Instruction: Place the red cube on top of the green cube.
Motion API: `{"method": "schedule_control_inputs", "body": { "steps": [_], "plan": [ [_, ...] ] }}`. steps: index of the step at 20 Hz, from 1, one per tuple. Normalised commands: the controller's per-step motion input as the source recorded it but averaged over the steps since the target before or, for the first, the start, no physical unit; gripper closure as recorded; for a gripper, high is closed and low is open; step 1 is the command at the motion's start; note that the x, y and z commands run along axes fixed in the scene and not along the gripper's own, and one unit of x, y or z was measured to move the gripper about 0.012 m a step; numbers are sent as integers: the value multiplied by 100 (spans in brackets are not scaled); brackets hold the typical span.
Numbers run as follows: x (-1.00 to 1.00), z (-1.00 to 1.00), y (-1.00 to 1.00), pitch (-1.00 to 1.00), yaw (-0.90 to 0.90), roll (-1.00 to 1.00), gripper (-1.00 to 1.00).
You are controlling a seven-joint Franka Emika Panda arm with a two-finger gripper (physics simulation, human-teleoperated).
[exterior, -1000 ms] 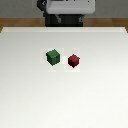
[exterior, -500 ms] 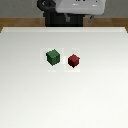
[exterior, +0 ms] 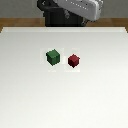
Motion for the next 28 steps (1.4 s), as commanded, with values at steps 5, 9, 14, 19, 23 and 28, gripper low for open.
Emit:
{"method": "schedule_control_inputs", "body": {
  "steps": [5,9,14,19,23,28],
  "plan": [
    [0,-40,0,0,-12,0,-100],
    [0,-50,0,0,0,0,-100],
    [20,-60,0,0,0,0,-100],
    [60,0,0,0,0,0,-100],
    [50,0,-25,0,0,0,-100],
    [20,-20,0,0,0,0,-100]
  ]
}}
